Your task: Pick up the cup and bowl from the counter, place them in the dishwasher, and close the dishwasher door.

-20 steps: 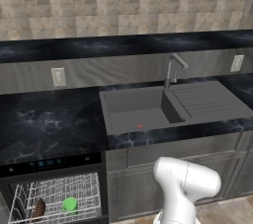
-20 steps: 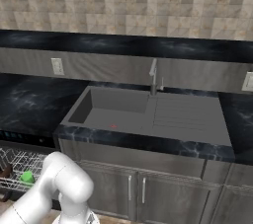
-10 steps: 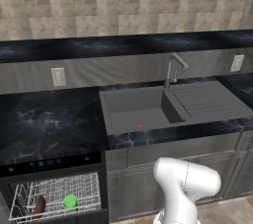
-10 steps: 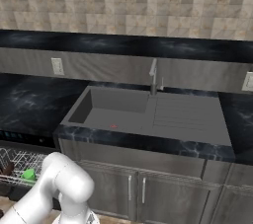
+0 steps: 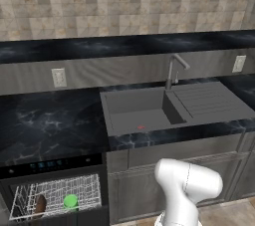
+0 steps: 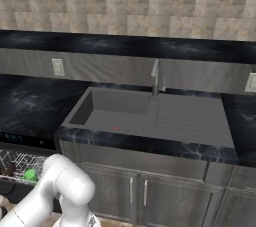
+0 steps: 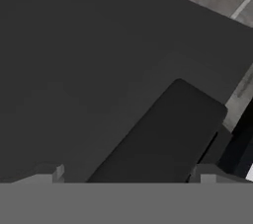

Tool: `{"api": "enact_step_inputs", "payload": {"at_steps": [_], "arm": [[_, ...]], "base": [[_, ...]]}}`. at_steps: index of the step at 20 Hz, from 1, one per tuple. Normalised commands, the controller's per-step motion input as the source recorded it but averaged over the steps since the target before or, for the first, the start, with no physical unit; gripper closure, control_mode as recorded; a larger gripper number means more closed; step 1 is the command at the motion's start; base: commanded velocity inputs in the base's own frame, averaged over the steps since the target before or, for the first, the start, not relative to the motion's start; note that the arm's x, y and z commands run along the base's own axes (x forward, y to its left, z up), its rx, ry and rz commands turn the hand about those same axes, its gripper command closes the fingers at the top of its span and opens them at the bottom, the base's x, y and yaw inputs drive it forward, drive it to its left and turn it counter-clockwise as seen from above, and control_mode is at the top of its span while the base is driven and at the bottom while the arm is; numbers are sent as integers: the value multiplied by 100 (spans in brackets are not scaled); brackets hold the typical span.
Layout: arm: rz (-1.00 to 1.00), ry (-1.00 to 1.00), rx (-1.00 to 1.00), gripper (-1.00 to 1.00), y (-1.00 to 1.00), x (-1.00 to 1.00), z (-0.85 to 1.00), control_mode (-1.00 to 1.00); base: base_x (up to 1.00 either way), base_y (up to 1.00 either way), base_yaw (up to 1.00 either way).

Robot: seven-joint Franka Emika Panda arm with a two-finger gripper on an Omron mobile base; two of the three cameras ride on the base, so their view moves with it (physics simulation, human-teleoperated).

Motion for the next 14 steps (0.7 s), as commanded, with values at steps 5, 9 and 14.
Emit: {"api": "enact_step_inputs", "payload": {"at_steps": [5,9,14], "arm": [[0,-16,28,-100,-57,78,-34,-100],[2,-15,34,-100,-59,82,-21,-100],[4,-13,38,-100,-52,74,-22,-100]], "base": [[0,0,0],[0,0,0],[0,0,0]]}}
